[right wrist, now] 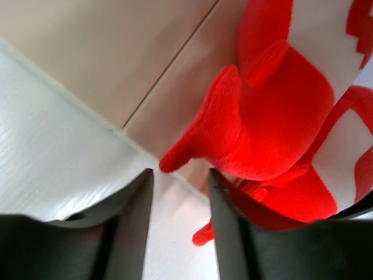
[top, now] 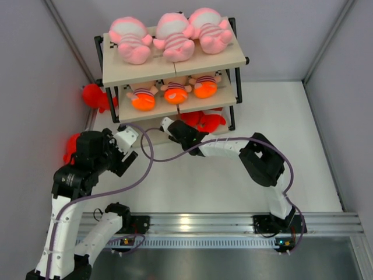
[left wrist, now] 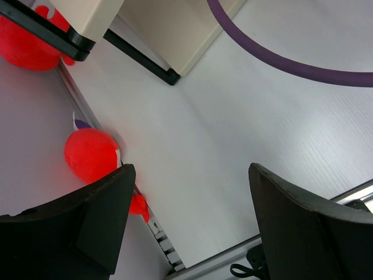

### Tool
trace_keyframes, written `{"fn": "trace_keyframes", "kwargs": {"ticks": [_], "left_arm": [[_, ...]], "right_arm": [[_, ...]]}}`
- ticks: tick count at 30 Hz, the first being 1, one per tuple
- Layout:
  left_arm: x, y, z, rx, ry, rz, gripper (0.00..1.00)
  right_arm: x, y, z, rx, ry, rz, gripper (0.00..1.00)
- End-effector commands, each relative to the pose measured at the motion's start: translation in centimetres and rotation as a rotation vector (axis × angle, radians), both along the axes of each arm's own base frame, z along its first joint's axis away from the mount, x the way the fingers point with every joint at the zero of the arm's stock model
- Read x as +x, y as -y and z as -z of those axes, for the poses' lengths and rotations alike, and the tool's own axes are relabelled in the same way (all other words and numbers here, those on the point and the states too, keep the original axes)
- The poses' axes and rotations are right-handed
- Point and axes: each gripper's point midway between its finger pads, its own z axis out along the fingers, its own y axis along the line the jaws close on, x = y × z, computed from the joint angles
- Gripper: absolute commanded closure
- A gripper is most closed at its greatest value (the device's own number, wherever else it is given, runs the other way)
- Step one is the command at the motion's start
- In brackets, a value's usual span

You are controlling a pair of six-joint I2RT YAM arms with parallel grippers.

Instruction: Place and organize the stuffed toys onto the shelf

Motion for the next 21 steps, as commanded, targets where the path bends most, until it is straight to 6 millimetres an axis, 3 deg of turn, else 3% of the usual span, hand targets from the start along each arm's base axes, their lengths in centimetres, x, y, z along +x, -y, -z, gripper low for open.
{"fn": "trace_keyframes", "kwargs": {"ticks": [1, 6, 11, 14, 17, 18, 21], "left_arm": [[0.0, -0.3, 0.4, 0.009, -0.009, -0.020, 0.15], [-0.2, -2.2, 0.3, 0.077, -0.016, -0.095, 0.14], [-1.2, -3.0, 1.5, 0.063, -0.101, -0.155, 0.15], [-1.8, -4.0, 2.1, 0.056, -0.135, -0.217, 0.16], [-1.8, -5.2, 2.3, 0.070, -0.147, -0.277, 0.17], [-1.5, -5.5, 2.8, 0.080, -0.158, -0.291, 0.17], [-0.7, -6.5, 3.6, 0.101, -0.188, -0.340, 0.17]], "right_arm": [[-0.3, -1.1, -3.5, 0.111, 0.047, -0.030, 0.54], [-1.3, -0.8, -4.8, 0.138, 0.055, -0.053, 0.44], [-3.0, -0.7, -5.8, 0.160, 0.059, -0.087, 0.38], [-4.2, -0.4, -7.6, 0.187, 0.076, -0.110, 0.37], [-5.7, -0.3, -7.9, 0.207, 0.064, -0.139, 0.37], [-6.1, -0.1, -9.1, 0.231, 0.073, -0.150, 0.37], [-7.2, 0.4, -10.0, 0.266, 0.066, -0.167, 0.37]]}}
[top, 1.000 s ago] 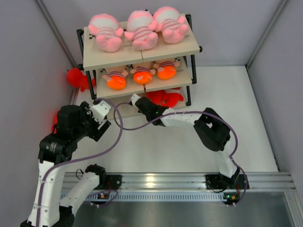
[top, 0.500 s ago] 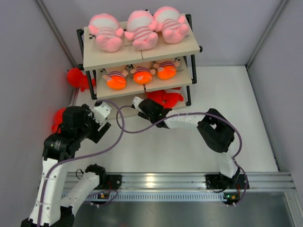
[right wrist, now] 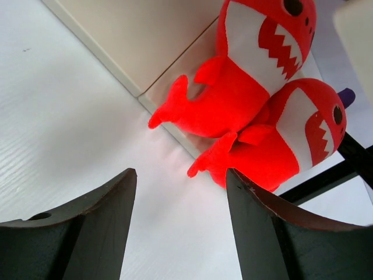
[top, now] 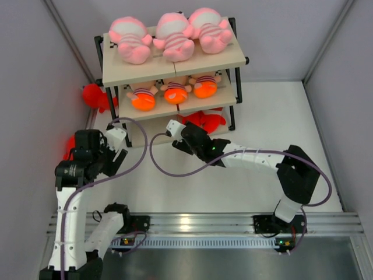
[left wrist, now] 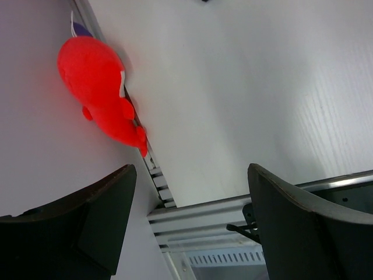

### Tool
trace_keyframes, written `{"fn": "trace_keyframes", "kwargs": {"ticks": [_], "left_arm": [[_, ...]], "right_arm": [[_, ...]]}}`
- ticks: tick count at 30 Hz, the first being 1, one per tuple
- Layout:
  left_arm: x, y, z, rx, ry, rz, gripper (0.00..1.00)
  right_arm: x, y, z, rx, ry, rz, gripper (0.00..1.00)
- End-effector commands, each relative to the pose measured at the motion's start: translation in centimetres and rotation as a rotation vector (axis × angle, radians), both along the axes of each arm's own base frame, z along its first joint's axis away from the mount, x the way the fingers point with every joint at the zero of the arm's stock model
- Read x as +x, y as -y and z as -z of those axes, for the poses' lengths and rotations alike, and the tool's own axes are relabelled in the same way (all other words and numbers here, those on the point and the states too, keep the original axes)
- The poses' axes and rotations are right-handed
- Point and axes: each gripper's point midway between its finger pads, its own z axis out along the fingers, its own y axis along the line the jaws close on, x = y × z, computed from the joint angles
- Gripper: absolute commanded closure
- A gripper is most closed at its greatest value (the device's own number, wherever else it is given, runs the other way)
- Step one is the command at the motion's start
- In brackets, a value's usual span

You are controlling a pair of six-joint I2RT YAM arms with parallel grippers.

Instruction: Place and organize the stuffed toys onto the shelf

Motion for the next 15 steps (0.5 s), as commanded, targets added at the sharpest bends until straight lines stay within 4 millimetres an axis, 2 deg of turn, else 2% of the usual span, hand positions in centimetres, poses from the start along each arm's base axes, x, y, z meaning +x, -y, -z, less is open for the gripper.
{"fn": "trace_keyframes", "kwargs": {"ticks": [1, 2, 4, 5, 6, 7, 8, 9, 10, 15], "left_arm": [[1.0, -1.2, 0.9, 0.022, -0.038, -0.064, 0.17], [1.3, -1.9, 0.7, 0.019, -0.033, -0.104, 0.17], [2.5, -2.8, 0.8, 0.009, -0.036, -0.151, 0.17], [3.0, -3.2, 0.6, 0.003, -0.033, -0.165, 0.17], [3.8, -3.3, 1.1, -0.025, -0.060, -0.162, 0.18], [3.9, -4.6, 1.1, -0.043, -0.060, -0.215, 0.19], [4.4, -5.3, 1.6, -0.060, -0.082, -0.235, 0.20], [4.7, -5.8, 1.9, -0.081, -0.086, -0.249, 0.21], [4.7, -7.4, 2.2, -0.079, -0.083, -0.303, 0.21], [5.6, -13.2, 5.9, -0.006, -0.153, -0.450, 0.18]], "right_arm": [[-1.3, -0.5, -3.5, 0.126, 0.025, -0.040, 0.37], [-1.6, -0.2, -4.3, 0.141, 0.031, -0.043, 0.37], [-2.1, 0.3, -4.3, 0.143, 0.021, -0.047, 0.36], [-2.5, 0.5, -5.1, 0.160, 0.026, -0.050, 0.37], [-2.8, 0.6, -5.3, 0.173, 0.021, -0.052, 0.37], [-3.2, 0.8, -5.1, 0.176, 0.014, -0.059, 0.36], [-3.5, 1.0, -6.2, 0.209, 0.027, -0.066, 0.37], [-3.8, 1.2, -6.2, 0.220, 0.022, -0.067, 0.36], [-4.1, 1.5, -7.0, 0.244, 0.031, -0.071, 0.36], [-5.0, 1.9, -8.4, 0.296, 0.035, -0.096, 0.35]]}}
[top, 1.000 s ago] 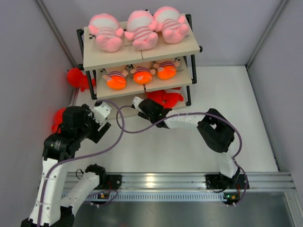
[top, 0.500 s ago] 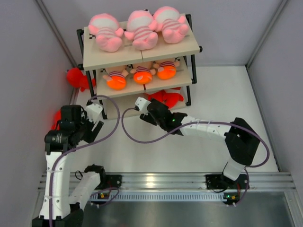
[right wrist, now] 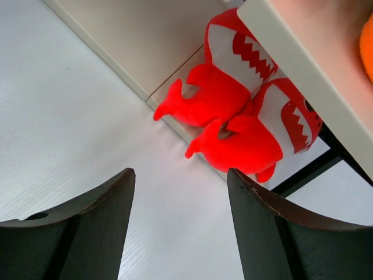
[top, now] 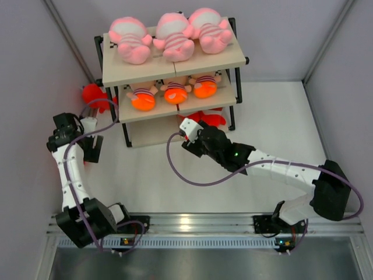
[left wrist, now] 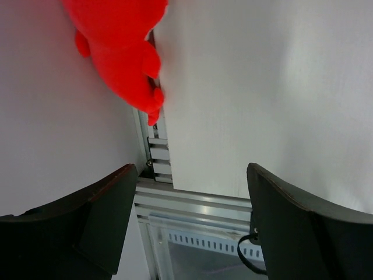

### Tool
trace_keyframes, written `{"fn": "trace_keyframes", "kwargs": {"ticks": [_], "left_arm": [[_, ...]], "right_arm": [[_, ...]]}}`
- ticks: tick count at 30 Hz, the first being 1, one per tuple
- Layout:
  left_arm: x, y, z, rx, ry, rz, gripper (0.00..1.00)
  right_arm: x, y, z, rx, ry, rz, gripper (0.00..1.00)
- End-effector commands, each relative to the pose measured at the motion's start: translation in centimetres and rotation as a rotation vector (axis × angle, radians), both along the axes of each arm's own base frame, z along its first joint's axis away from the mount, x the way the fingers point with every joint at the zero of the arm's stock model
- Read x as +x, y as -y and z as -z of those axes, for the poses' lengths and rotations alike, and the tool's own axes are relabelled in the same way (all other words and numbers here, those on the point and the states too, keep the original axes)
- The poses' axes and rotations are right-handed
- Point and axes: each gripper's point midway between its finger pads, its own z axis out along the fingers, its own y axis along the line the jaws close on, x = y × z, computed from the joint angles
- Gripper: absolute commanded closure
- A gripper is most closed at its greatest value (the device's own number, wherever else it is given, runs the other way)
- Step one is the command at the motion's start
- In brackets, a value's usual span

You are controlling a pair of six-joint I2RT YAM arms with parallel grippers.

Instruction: Place and organize the stuffed toys onto the shelf

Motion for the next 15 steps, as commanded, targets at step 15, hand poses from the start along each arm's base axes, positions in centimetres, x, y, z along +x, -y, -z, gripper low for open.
{"fn": "trace_keyframes", "kwargs": {"ticks": [15], "left_arm": [[12.2, -9.7, 5.6, 0.037, 0.148, -0.153, 0.03]], "right_arm": [[-1.7, -0.9, -3.1, 0.177, -0.027, -0.021, 0.34]]}}
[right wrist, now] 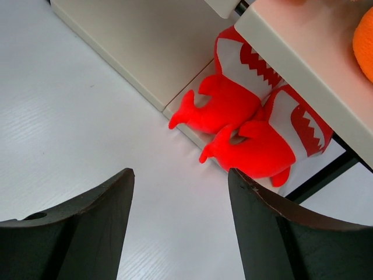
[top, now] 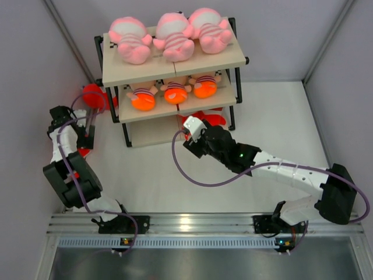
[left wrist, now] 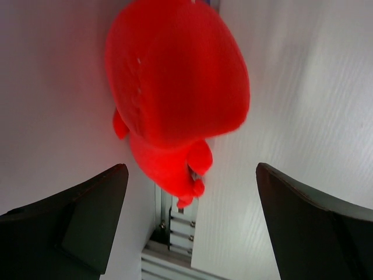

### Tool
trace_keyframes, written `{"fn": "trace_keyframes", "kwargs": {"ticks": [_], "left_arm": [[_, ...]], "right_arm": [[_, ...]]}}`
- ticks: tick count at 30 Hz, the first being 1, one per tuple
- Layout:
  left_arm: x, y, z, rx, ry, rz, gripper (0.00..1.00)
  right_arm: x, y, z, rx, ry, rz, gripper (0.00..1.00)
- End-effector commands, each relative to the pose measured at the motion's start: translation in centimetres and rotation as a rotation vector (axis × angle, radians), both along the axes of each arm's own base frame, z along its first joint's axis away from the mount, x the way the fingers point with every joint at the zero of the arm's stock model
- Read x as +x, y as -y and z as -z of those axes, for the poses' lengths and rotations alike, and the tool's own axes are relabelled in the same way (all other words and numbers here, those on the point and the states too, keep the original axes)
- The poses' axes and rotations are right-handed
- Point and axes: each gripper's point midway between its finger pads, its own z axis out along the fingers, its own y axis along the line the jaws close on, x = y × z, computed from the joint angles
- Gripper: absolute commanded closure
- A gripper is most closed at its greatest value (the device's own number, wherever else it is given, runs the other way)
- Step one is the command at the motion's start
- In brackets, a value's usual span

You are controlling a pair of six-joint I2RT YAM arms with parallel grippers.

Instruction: Place and organize the stuffed toys onto the shelf

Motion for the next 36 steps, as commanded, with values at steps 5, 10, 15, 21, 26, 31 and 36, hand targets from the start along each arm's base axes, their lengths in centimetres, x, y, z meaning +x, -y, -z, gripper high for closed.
{"fn": "trace_keyframes", "kwargs": {"ticks": [5, 10, 15, 21, 26, 31, 36], "left_arm": [[6.5, -3.8, 0.7, 0.125, 0.118, -0.069, 0.05], [6.9, -4.4, 2.5, 0.122, 0.073, -0.079, 0.21], [6.3, -3.7, 2.7, 0.099, 0.072, -0.061, 1.00], [2.2, 1.1, -3.4, 0.044, 0.176, 0.020, 1.00], [-2.2, 7.9, -11.0, -0.047, 0.361, 0.149, 1.00], [-7.3, 13.9, -17.4, -0.142, 0.464, 0.237, 1.00], [-10.5, 21.1, -25.0, -0.300, 0.619, 0.442, 1.00]], "right_arm": [[-0.1, -1.0, 0.2, 0.021, -0.033, 0.014, 0.34], [-0.3, -1.3, 0.1, 0.036, -0.041, 0.014, 0.34], [-0.8, -1.9, 0.0, 0.047, -0.054, 0.004, 0.34], [-2.7, -2.8, -1.2, 0.084, -0.073, -0.042, 0.34], [-5.1, -4.2, -3.2, 0.176, -0.106, -0.123, 0.34], [-8.7, -6.2, -6.4, 0.301, -0.141, -0.241, 0.33], [-11.9, -7.9, -10.1, 0.441, -0.197, -0.385, 0.26]]}}
